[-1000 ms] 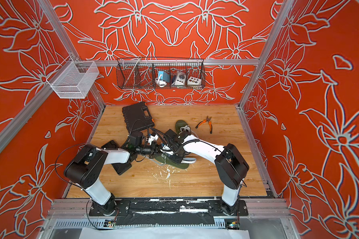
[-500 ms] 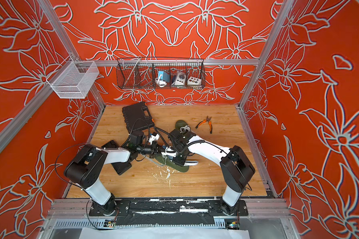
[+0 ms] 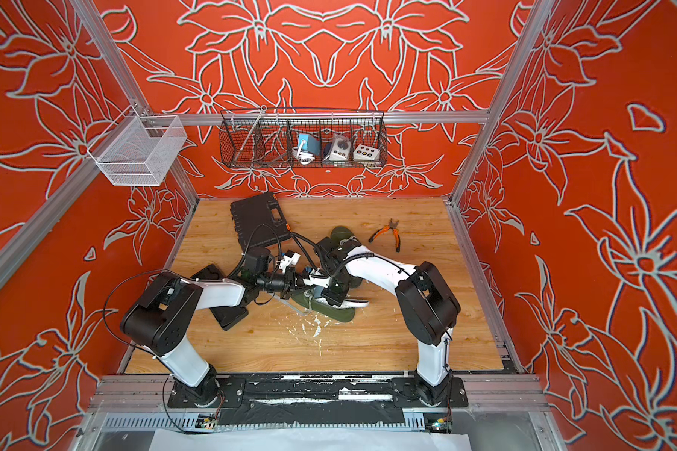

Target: Insert the insole into the shoe

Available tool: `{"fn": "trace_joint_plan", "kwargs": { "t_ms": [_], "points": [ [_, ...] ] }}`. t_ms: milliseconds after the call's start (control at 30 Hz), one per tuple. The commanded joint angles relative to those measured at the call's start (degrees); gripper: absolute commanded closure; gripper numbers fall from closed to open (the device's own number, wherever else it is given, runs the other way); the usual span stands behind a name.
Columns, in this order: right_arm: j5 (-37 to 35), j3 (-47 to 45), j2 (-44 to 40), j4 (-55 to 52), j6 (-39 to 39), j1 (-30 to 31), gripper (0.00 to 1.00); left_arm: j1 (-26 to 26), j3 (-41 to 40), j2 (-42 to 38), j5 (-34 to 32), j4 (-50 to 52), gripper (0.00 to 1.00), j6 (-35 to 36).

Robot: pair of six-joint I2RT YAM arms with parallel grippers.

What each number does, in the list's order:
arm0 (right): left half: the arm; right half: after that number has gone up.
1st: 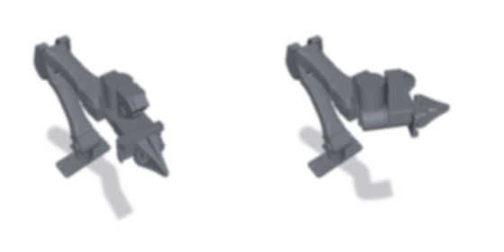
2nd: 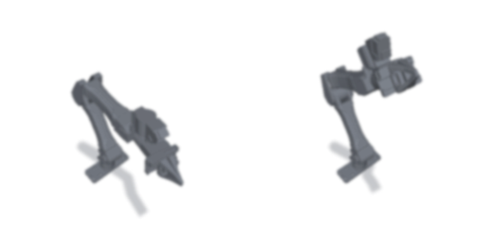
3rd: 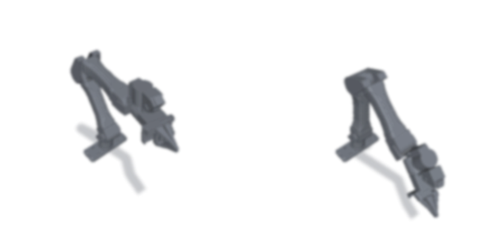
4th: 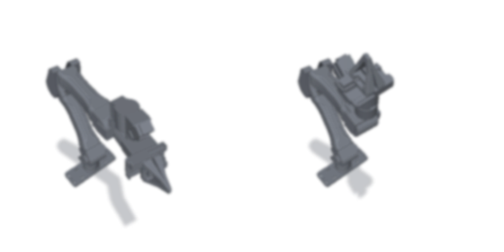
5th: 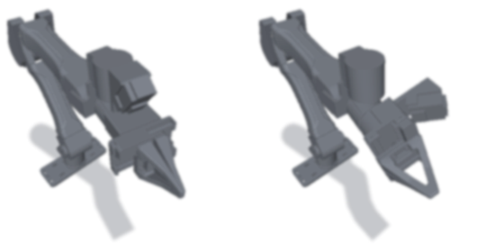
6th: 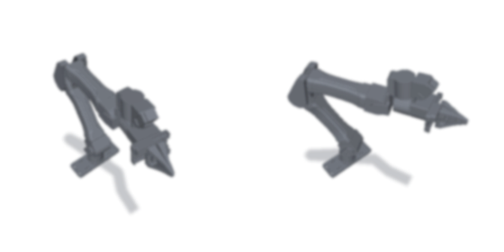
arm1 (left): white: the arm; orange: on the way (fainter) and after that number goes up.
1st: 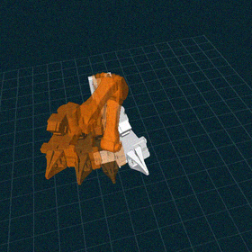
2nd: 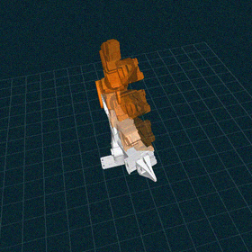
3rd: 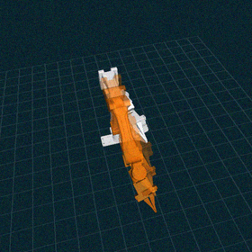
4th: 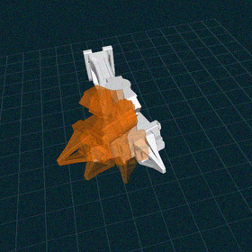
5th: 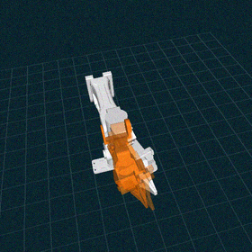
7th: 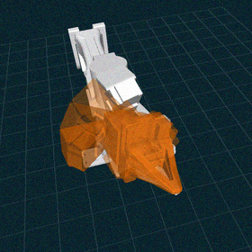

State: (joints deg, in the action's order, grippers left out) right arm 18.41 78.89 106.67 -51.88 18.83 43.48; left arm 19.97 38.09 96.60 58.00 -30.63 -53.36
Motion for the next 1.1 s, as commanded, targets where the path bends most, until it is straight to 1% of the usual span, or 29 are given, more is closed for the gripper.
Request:
{"fn": "trace_joint_plan", "kwargs": {
  "t_ms": [0, 100, 167, 300, 467, 567, 800, 1067],
  "points": [
    [1.18, 0.22, 0.70, -1.52, -0.19, 0.20, 1.00, 0.30, 0.22, -0.88, 1.88, -2.33, 1.00, 0.96],
    [-1.02, -2.48, -0.12, -2.35, 0.00, 0.32, 1.00, -0.09, 0.88, -1.86, 1.17, -2.00, 1.00, 1.02],
    [-1.09, -3.60, -0.59, -3.59, 0.55, 0.47, 1.00, -0.17, 1.83, -1.94, 1.24, -0.53, 1.00, 1.75],
    [-3.88, -3.30, -1.97, -6.08, -1.21, 0.58, 1.00, -0.53, 2.67, -2.38, 0.42, 1.14, 1.00, 3.07],
    [-5.41, -2.88, -3.74, -8.33, -2.33, 1.04, 1.00, -0.78, 3.14, -1.85, 0.43, 1.92, 1.00, 3.42],
    [-5.91, -3.36, -4.30, -5.85, -2.55, 1.04, 1.00, -0.73, 2.27, -1.59, 0.46, 0.72, 1.00, 2.55],
    [-6.55, -0.18, -1.28, 0.42, -6.59, 0.96, 1.00, -0.72, 0.57, -1.78, 0.63, -0.48, 1.00, 1.85],
    [-4.97, -4.85, -3.69, 7.95, -7.81, 0.94, 1.00, -0.65, -0.47, -1.16, 1.22, -2.11, 1.00, 1.07]
  ]
}}
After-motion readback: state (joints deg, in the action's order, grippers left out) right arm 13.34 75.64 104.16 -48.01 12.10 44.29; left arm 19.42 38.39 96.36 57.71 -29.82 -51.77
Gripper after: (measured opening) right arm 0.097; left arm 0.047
